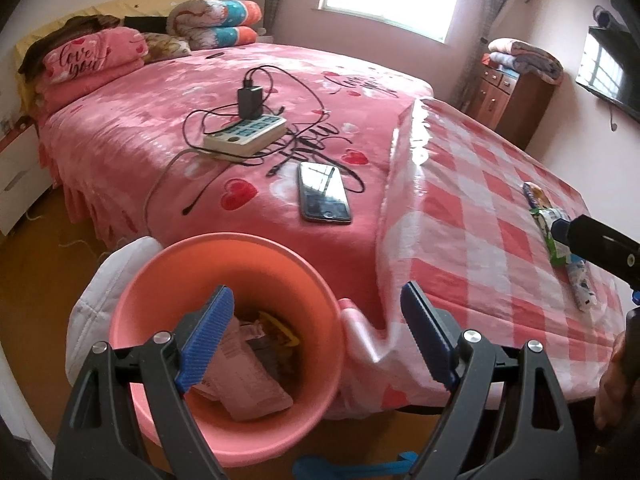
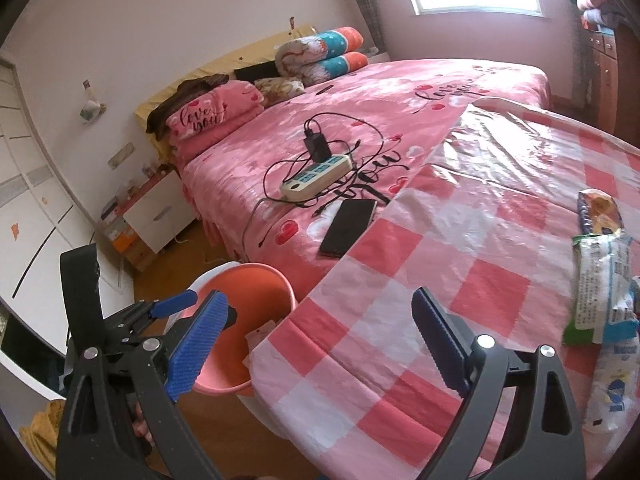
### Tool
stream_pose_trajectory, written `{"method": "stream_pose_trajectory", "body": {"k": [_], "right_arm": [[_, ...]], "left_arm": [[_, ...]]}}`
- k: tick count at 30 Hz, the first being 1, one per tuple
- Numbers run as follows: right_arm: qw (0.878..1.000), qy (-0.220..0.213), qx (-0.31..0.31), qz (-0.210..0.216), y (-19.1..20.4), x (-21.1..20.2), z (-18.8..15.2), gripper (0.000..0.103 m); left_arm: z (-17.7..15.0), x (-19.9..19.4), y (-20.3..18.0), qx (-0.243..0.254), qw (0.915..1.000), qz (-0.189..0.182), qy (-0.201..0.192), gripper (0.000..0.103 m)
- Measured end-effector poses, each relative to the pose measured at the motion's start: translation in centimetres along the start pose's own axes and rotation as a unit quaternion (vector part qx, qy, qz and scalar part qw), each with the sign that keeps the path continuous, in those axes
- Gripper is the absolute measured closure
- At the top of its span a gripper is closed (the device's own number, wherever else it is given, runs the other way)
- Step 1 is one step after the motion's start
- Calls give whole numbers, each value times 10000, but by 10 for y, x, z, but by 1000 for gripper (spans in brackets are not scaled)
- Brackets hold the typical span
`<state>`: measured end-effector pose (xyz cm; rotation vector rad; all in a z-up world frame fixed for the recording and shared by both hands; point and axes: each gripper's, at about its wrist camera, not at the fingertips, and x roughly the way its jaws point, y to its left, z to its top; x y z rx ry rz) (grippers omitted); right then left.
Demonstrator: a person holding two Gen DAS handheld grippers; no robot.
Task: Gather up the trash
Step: 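Move both open tools back to the remaining trash on the bed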
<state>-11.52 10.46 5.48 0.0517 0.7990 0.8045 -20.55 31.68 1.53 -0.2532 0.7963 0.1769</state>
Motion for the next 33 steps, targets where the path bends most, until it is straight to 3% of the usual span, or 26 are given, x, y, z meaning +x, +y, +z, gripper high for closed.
{"method": "stream_pose_trajectory", "body": {"k": [18, 33], "right_arm": [[9975, -433, 390, -402, -54, -47, -11, 11], [9880, -778, 1030, -854, -120, -93, -30, 11]], "left_arm": [[8, 0, -74, 635, 9972, -389, 43, 17], [14, 5, -149, 1256, 9887, -813, 107, 17]]}}
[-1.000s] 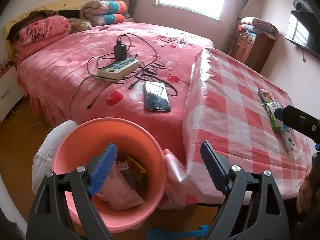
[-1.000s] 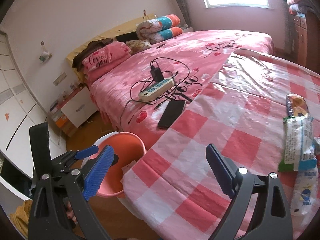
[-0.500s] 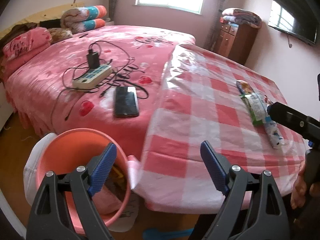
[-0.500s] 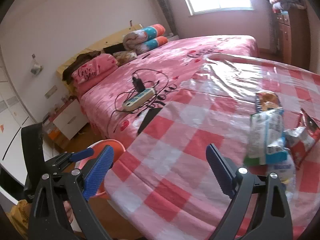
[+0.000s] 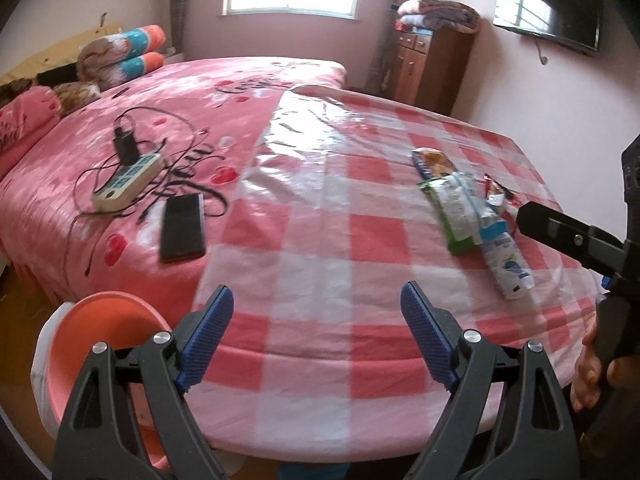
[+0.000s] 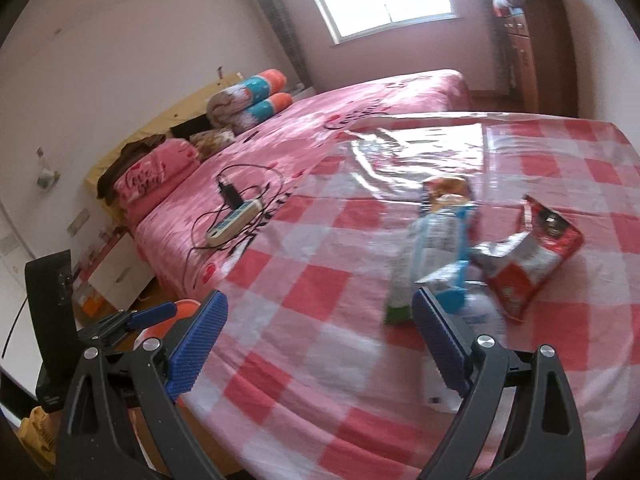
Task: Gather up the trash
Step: 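Move both open tools back to the remaining trash on the bed, then grasp the green-and-white snack bag with the left tool while the right tool grasps the red chip bag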
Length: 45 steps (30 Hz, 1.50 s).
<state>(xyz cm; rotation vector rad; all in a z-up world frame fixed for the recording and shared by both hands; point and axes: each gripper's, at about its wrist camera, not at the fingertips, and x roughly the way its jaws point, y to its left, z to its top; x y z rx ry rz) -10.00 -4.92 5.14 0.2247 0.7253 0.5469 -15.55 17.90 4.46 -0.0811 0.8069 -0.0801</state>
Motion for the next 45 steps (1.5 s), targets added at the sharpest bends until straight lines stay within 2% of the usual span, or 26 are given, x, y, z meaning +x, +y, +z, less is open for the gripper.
{"method": "stream_pose_trajectory", "body": {"k": [16, 25, 38, 45], "right_arm": [[9930, -344, 935, -636, -97, -44, 1, 11], [9886, -318, 1220, -825, -128, -45, 1, 11], [9849, 12, 1629, -592, -150, -24, 13, 11], [9865, 160, 1526, -575, -146, -8, 20, 11]], "left_arm": [[24, 27, -73, 572, 9967, -570, 97, 17], [37, 47, -107, 753, 9931, -889, 148, 17], [67, 94, -123, 151, 9861, -1553, 571, 17], [76, 118, -122, -56, 9854, -1514, 778, 17]]}}
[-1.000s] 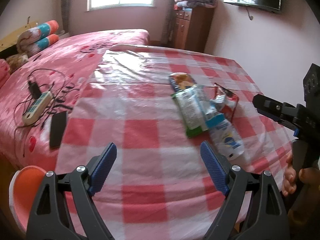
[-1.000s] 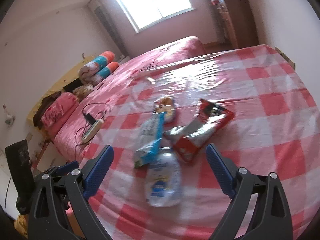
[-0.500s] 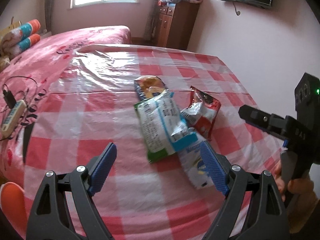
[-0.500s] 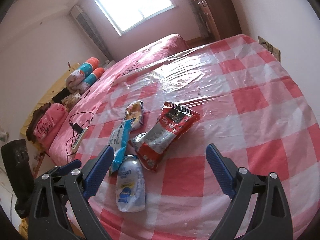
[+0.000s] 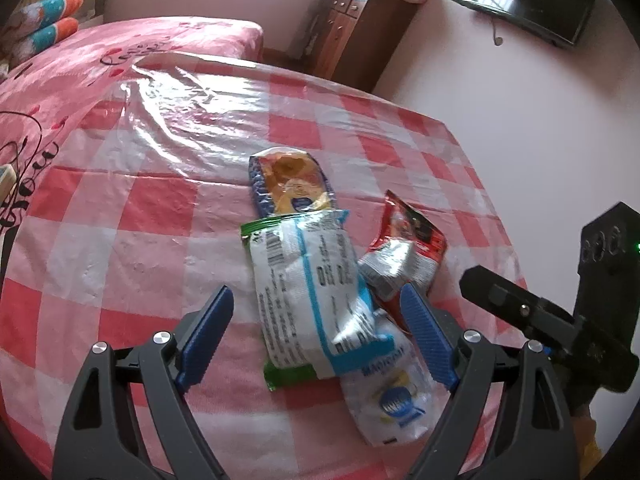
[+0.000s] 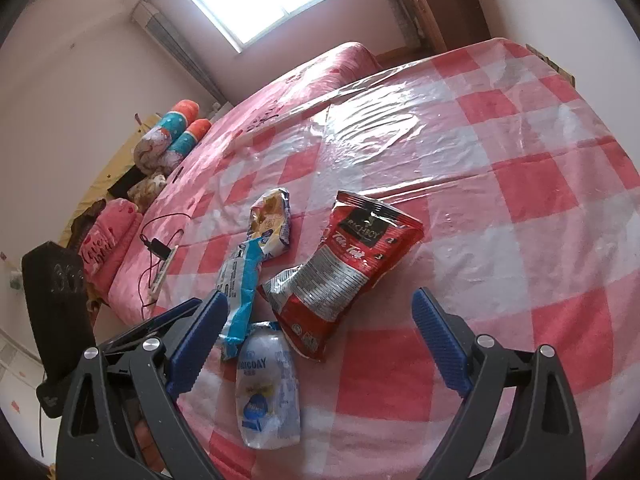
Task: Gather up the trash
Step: 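Grasp the green-and-white snack bag with the left tool while the right tool grasps the red chip bag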
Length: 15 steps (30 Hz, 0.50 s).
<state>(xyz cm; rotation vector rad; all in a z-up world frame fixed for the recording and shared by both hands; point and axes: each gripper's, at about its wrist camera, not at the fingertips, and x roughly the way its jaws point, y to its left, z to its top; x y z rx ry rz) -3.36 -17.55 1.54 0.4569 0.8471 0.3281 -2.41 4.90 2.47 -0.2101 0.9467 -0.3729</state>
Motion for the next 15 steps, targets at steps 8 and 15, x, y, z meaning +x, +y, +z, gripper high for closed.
{"method": "stream_pose_trajectory", "body": {"k": [8, 15], "right_arm": [[10000, 62, 3, -71, 1, 12, 7, 11], [9998, 35, -100, -173, 2, 18, 12, 12]], "left_arm": [[7, 15, 9, -182, 9998, 2, 111, 17], [11, 22, 11, -212, 9997, 1, 98, 24]]}}
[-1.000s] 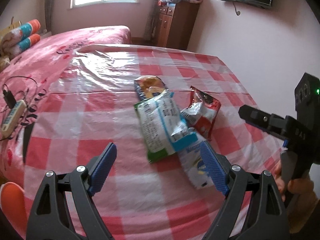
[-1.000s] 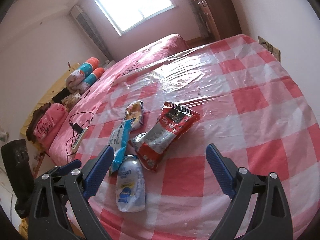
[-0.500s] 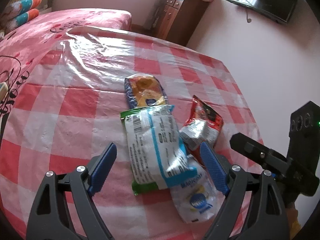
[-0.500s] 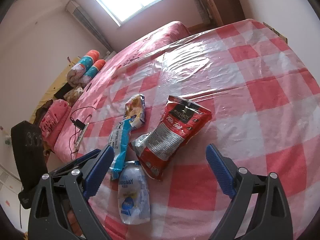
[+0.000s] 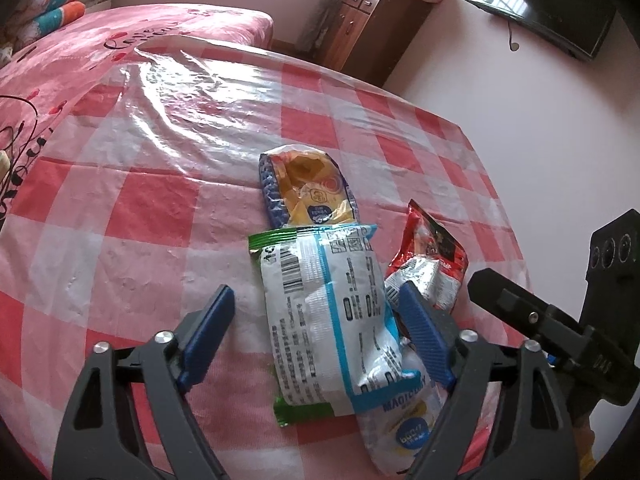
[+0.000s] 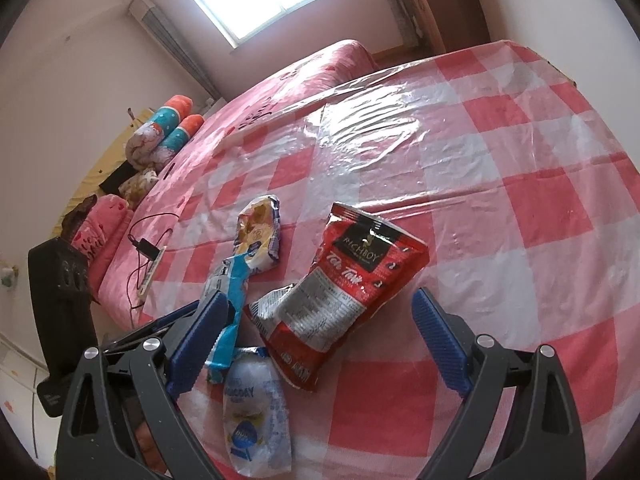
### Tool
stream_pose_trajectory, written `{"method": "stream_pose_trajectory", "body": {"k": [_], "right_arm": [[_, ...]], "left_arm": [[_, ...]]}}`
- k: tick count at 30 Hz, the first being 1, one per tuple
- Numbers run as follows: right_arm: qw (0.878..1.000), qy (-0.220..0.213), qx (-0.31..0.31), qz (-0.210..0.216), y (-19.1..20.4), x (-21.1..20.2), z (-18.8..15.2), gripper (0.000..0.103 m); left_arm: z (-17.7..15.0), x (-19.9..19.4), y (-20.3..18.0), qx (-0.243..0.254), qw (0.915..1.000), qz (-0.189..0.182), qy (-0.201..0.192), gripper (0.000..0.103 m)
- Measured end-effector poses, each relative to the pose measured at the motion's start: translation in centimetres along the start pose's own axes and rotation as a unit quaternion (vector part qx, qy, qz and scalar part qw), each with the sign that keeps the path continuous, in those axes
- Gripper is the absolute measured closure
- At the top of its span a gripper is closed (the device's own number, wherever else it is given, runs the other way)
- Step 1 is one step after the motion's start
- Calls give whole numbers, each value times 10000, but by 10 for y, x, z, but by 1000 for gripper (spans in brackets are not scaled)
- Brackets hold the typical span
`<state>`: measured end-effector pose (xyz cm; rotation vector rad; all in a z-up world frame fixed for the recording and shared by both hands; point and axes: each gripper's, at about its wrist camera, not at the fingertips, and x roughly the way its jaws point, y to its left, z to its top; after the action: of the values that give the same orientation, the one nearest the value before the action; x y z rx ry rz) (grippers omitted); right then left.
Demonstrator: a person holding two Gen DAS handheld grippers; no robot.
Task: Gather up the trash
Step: 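Grasp the green-and-white snack bag with the left tool while the right tool grasps the red chip bag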
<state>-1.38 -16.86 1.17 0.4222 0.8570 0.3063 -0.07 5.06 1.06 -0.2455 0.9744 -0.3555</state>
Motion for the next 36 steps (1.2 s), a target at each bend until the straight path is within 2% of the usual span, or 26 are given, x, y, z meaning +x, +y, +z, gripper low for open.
{"method": "stream_pose_trajectory", "body": {"k": [2, 6, 13, 24, 26, 28, 31, 34, 36], "right_arm": [[10000, 22, -43, -37, 1, 3, 0, 16], [9998, 42, -149, -118, 4, 8, 0, 16], [9990, 68, -321, -318, 8, 18, 2, 16], [9948, 146, -672, -754, 18, 34, 6, 17], [9898, 150, -937, -1059, 25, 40, 6, 27], [9860, 145, -1133, -1216, 29, 43, 5, 33], [9860, 167, -1175, -1168, 30, 45, 5, 38], [9872, 214, -1183, -1047, 30, 44, 5, 51], [9853, 213, -1293, -1093, 33, 44, 5, 53]], "left_arm": [[0, 1, 0, 10, 10000, 21, -27, 27], [0, 2, -1, 5, 10000, 53, -64, 40], [-2, 0, 4, -71, 9999, 49, -122, 57], [-5, -8, 10, -131, 9997, -60, -197, 62], [-6, -11, 12, -148, 9997, -59, -208, 62], [-8, -13, 14, -158, 9996, -64, -234, 62], [-9, -18, 17, -161, 9995, -68, -266, 63], [-11, -22, 19, -156, 9994, -68, -300, 63], [-13, -25, 20, -153, 9994, -64, -310, 63]]}}
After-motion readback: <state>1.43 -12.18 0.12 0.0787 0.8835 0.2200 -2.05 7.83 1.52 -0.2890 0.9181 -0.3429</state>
